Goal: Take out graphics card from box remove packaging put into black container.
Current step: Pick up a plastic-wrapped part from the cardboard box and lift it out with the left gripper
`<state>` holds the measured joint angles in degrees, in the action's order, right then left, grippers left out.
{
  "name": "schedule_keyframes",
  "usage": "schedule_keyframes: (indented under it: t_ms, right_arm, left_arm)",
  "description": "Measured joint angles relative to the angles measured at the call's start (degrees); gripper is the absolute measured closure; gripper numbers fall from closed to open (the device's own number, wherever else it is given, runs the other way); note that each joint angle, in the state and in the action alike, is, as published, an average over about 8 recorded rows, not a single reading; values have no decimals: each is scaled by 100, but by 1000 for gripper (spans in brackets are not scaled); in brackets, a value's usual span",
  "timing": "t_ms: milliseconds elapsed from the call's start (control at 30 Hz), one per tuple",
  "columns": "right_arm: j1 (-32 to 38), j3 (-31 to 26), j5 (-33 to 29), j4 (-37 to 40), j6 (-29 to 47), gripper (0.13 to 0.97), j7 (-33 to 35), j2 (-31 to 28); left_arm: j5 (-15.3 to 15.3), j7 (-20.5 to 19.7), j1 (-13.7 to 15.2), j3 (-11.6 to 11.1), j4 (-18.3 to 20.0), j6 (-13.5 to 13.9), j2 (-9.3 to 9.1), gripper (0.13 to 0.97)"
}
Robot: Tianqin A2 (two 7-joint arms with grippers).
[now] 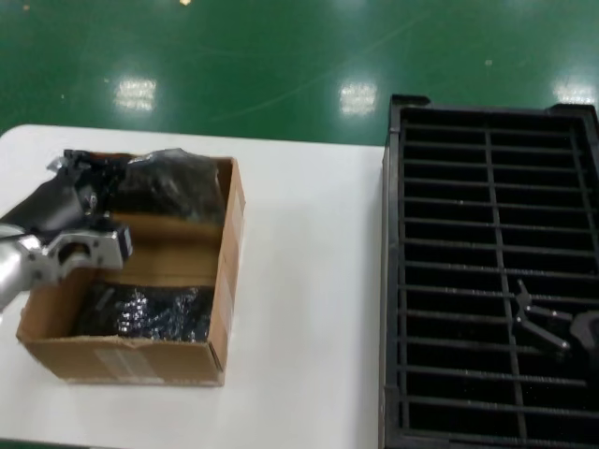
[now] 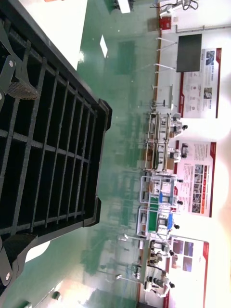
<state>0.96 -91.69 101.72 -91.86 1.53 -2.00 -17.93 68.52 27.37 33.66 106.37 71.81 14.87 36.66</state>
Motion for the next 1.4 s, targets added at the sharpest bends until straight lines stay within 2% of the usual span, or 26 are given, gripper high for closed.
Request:
schedule_keyframes:
  t_ms: [100,167,267,333,467,667,767,867,967,1133,1233,1400]
  right_arm:
    - [0,0,0,0,0,129,0,0]
    - [0,0,0,0,0,129,0,0]
    - [0,0,0,0,0,129,0,0]
    - [0,0,0,0,0,129,0,0]
    - [0,0,0,0,0,129,0,0]
    - [0,0,0,0,0,129,0,0]
    - [0,0,0,0,0,129,0,0]
    - [0,0,0,0,0,129,0,0]
    - [0,0,0,0,0,129,0,0]
    - [0,0,0,0,0,129,0,0]
    - [-1,3,0,-3,-1,129,0,-2]
    - [-13,49,-10,-46,3,129,15,-29]
  left_arm:
    - [81,144,272,122,-236,-63,-106,957]
    - [98,175,351,156,-254,-75,-138,958]
    - [68,118,318,125,-68,-49,-131,958]
    - [12,13,190,31,207,-4,-88,958]
    - [-155,-307,-268,-343,1046,119,54,958]
    - [-323,-736,-1170,-1102,2458,234,287,958]
    - [-276,-837,-1579,-1385,2984,213,400,958]
    - [-86,-859,-1946,-1530,3373,134,528,958]
    - [221,-807,-2286,-1531,3652,22,662,958]
    - [744,-594,-2708,-1340,3876,-112,793,958]
    - [907,-500,-2819,-1254,3909,-134,815,958]
    - [949,-473,-2847,-1231,3915,-137,819,958]
